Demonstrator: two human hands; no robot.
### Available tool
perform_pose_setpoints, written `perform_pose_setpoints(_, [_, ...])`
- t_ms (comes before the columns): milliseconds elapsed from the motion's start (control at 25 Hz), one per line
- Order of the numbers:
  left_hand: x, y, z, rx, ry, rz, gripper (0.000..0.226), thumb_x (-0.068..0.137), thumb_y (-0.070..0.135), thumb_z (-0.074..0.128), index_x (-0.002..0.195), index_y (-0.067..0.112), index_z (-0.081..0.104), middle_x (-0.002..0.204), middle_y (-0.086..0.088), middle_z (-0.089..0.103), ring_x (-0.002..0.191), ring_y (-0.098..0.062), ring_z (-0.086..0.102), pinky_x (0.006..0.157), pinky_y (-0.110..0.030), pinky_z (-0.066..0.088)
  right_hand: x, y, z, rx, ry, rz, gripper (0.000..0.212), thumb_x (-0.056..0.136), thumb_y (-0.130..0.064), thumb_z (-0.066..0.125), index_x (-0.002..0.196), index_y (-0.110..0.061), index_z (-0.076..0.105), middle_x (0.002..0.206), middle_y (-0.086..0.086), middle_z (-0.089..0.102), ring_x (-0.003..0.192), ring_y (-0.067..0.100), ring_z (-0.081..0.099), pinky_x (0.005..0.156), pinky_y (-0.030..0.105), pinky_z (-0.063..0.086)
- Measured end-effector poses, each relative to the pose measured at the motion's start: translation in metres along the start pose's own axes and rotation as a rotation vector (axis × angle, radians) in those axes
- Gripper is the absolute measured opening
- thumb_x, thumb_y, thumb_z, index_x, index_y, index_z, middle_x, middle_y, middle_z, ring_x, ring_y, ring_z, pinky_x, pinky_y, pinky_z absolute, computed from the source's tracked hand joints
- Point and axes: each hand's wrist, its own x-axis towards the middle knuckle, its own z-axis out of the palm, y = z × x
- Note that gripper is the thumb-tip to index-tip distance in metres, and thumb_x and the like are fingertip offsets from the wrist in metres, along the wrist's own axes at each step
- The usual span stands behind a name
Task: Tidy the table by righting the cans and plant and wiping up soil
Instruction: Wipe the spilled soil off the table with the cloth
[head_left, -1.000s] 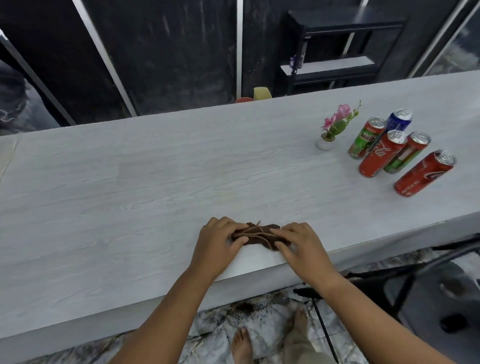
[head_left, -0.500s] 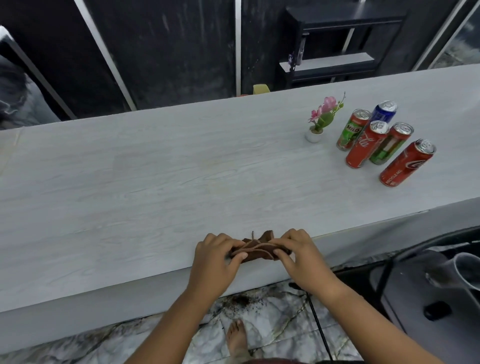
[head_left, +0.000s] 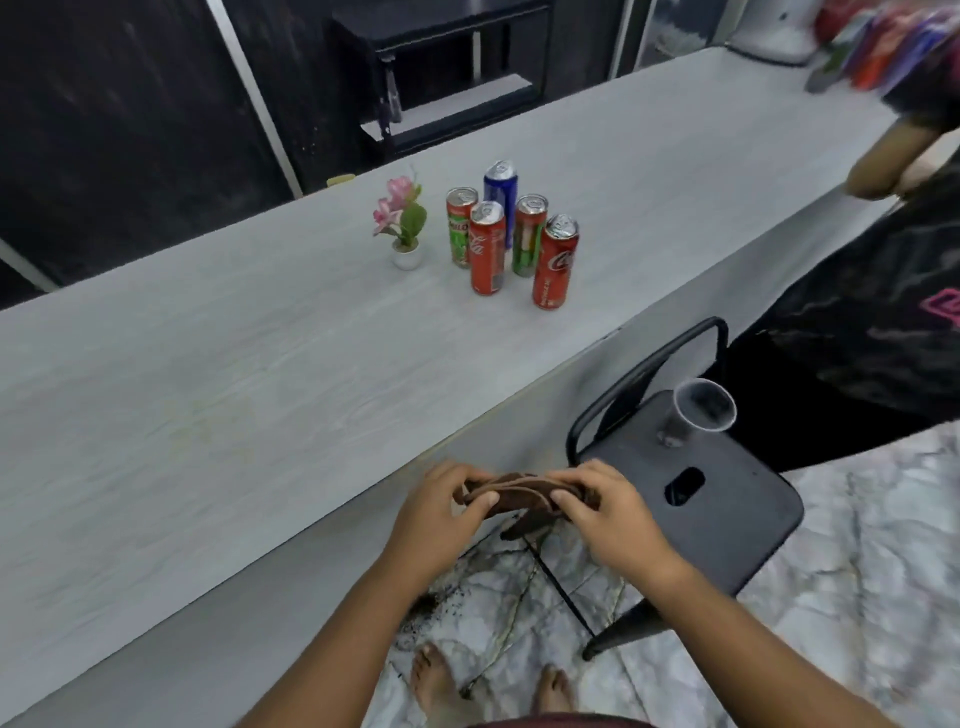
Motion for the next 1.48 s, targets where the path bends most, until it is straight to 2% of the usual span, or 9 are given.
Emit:
perform_pose_setpoints(240, [0.04,0.047,0.079,-0.109,-0.218,0.042,0.008,0.097,0.037,0.076,0.102,0.043,0.076,0.107,0.021,0.067,0.099,0.003,0.064,0.079,-0.006,0.045,-0.042,0.056,-0.064,0.077,0.191,0.188,0.016,0.101,-0.016,0.075,0.111,-0.026,0.082,0.101,-0.001,0.07,0.096,0.015,0.068,0.087,0.03,0.053])
perform_pose_setpoints(440, [0.066,0.079,0.151,-0.004,-0.411,0.106,0.01,0.097,0.037,0.075,0.107,0.039,0.075,0.107,0.019,0.062,0.097,0.004,0.063,0.08,-0.015,0.049,-0.077,0.115,-0.094,0.122,0.346,0.345,0.02,0.099,-0.015,0.077,0.107,-0.032,0.083,0.102,-0.008,0.073,0.095,0.004,0.067,0.085,0.02,0.051])
perform_pose_setpoints(720, [0.101,0.098,0.234,0.217,-0.609,0.119,0.025,0.102,0.029,0.07,0.127,0.027,0.075,0.117,0.007,0.06,0.108,-0.017,0.065,0.101,-0.033,0.053,-0.084,0.177,-0.093,0.081,0.47,0.575,0.016,0.1,-0.013,0.074,0.102,-0.025,0.084,0.102,-0.011,0.077,0.099,0.01,0.071,0.094,0.035,0.057])
perform_pose_setpoints(840, [0.11,0.093,0.247,0.241,-0.61,0.078,0.035,0.103,0.018,0.065,0.136,0.026,0.071,0.131,0.001,0.061,0.121,-0.022,0.065,0.11,-0.038,0.052,-0.076,0.187,-0.085,0.073,0.467,0.686,0.018,0.103,-0.014,0.069,0.114,-0.016,0.083,0.115,0.002,0.078,0.106,0.019,0.071,0.097,0.036,0.057])
perform_pose_setpoints(1000, [0.104,0.085,0.24,0.216,-0.578,0.084,0.051,0.102,0.016,0.066,0.15,0.029,0.06,0.145,0.006,0.055,0.13,-0.017,0.062,0.112,-0.032,0.05,-0.079,0.179,-0.079,0.037,0.438,0.714,0.022,0.104,-0.017,0.066,0.12,-0.02,0.081,0.118,0.0,0.077,0.111,0.019,0.07,0.095,0.032,0.056])
perform_pose_setpoints(1120, [0.092,0.084,0.216,0.141,-0.543,0.134,0.046,0.101,0.031,0.068,0.146,0.038,0.06,0.144,0.018,0.053,0.129,-0.008,0.059,0.105,-0.025,0.048,-0.085,0.16,-0.074,-0.096,0.497,0.653,0.018,0.101,-0.025,0.072,0.116,-0.024,0.081,0.118,-0.005,0.073,0.123,0.025,0.056,0.105,0.036,0.048])
perform_pose_setpoints(1240, [0.074,0.089,0.183,0.116,-0.492,0.226,0.041,0.099,0.049,0.064,0.14,0.046,0.058,0.139,0.027,0.052,0.128,0.001,0.055,0.106,-0.025,0.048,-0.081,0.132,-0.068,0.002,0.514,0.55,0.015,0.097,-0.033,0.077,0.112,-0.034,0.078,0.111,-0.018,0.067,0.122,0.02,0.054,0.103,0.035,0.046])
perform_pose_setpoints(1360, [0.056,0.087,0.145,0.222,-0.39,0.363,0.045,0.1,0.052,0.058,0.144,0.041,0.056,0.142,0.022,0.053,0.133,-0.002,0.051,0.104,-0.028,0.051,-0.066,0.096,-0.058,-0.064,0.468,0.411,0.021,0.096,-0.042,0.075,0.118,-0.041,0.074,0.114,-0.03,0.062,0.122,0.007,0.045,0.097,0.022,0.036])
perform_pose_setpoints(1480, [0.045,0.078,0.104,0.353,-0.293,0.471,0.049,0.102,0.051,0.058,0.147,0.031,0.058,0.143,0.014,0.056,0.133,-0.008,0.051,0.102,-0.03,0.051,-0.048,0.062,-0.045,-0.15,0.392,0.325,0.038,0.098,-0.048,0.072,0.134,-0.037,0.068,0.129,-0.024,0.058,0.134,0.005,0.038,0.11,0.028,0.036])
